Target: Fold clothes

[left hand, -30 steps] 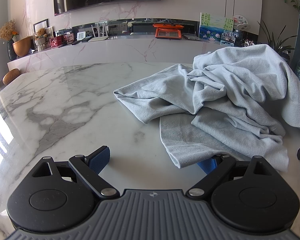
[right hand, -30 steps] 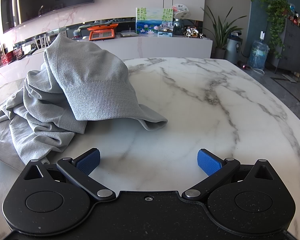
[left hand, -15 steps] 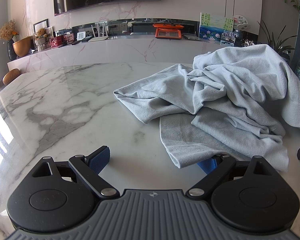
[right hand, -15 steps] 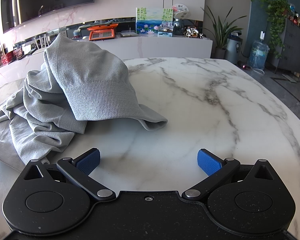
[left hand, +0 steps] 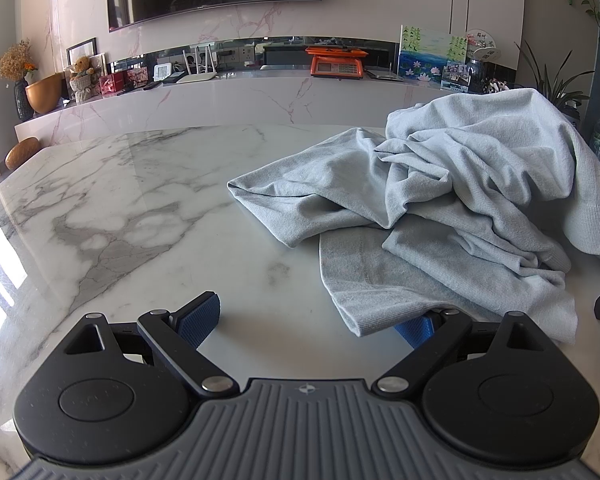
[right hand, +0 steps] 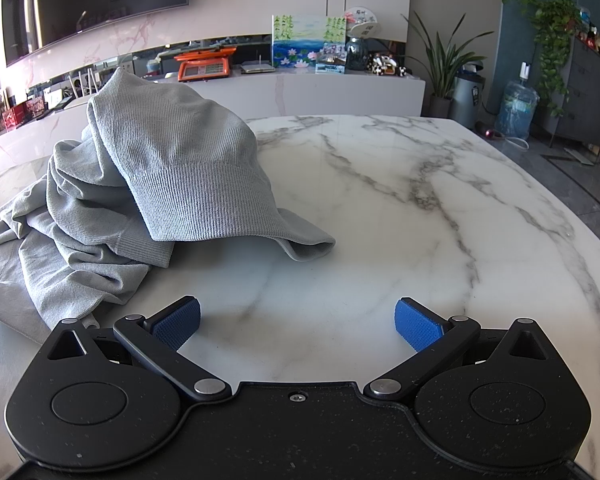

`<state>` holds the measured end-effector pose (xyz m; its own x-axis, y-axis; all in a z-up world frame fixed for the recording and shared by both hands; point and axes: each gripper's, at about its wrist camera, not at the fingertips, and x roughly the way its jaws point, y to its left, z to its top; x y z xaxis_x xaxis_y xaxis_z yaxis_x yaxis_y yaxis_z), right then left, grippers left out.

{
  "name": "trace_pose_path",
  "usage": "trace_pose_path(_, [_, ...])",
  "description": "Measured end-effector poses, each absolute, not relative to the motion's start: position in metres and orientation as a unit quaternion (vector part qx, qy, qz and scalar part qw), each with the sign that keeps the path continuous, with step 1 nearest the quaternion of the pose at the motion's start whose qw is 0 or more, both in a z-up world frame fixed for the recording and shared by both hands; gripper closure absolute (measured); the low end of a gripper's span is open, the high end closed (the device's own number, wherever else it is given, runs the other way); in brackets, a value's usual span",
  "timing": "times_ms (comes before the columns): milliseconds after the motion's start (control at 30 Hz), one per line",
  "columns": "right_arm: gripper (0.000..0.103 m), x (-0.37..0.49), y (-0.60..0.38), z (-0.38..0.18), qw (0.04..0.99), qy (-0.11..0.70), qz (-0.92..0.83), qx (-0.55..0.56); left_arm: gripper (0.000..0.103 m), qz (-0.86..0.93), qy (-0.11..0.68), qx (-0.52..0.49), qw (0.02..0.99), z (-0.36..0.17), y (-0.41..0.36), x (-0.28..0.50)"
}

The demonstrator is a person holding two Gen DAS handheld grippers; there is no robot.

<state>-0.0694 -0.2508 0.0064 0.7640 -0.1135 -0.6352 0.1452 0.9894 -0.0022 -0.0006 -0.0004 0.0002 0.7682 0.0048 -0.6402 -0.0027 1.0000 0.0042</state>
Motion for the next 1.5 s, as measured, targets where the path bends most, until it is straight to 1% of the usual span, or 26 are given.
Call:
trace_pose_path(833, [0.0,-0.07,-0.25,0.007,0.939,0.336,-0.069,0.024,0.011,0.002,0.34,0.002,0.94,0.001,-0.001,-0.001])
trace_pose_path(1000, [0.0,-0.071,-0.247,0.008,0.94,0.336,-0.056,0.007,0.011,-0.004,0.332,0.031,0.943,0.006,-0.008,-0.006])
trace_pose_path(1067, [0.002,-0.071,-0.244,0.012,0.94,0.338,-0.048,-0.013,0.011,-0.014,0.323,0.04,0.946,0.01,-0.012,-0.009])
trace_pose_path(1100, [0.005,-0.072,-0.242,0.016,0.94,0.337,-0.043,-0.022,0.011,-0.02,0.319,0.042,0.947,0.013,-0.013,-0.011])
trace_pose_path(1233, [0.008,-0.081,-0.239,0.03,0.948,0.317,-0.018,-0.024,0.011,-0.054,0.311,0.047,0.948,0.022,-0.018,-0.018])
trace_pose_path(1333, [0.009,-0.083,-0.239,0.037,0.953,0.301,-0.005,-0.03,0.011,-0.077,0.303,0.069,0.947,0.025,-0.025,-0.025])
trace_pose_path(1500, [0.012,-0.079,-0.233,0.044,0.955,0.289,0.016,-0.068,0.011,-0.12,0.287,0.086,0.947,0.028,-0.039,-0.031])
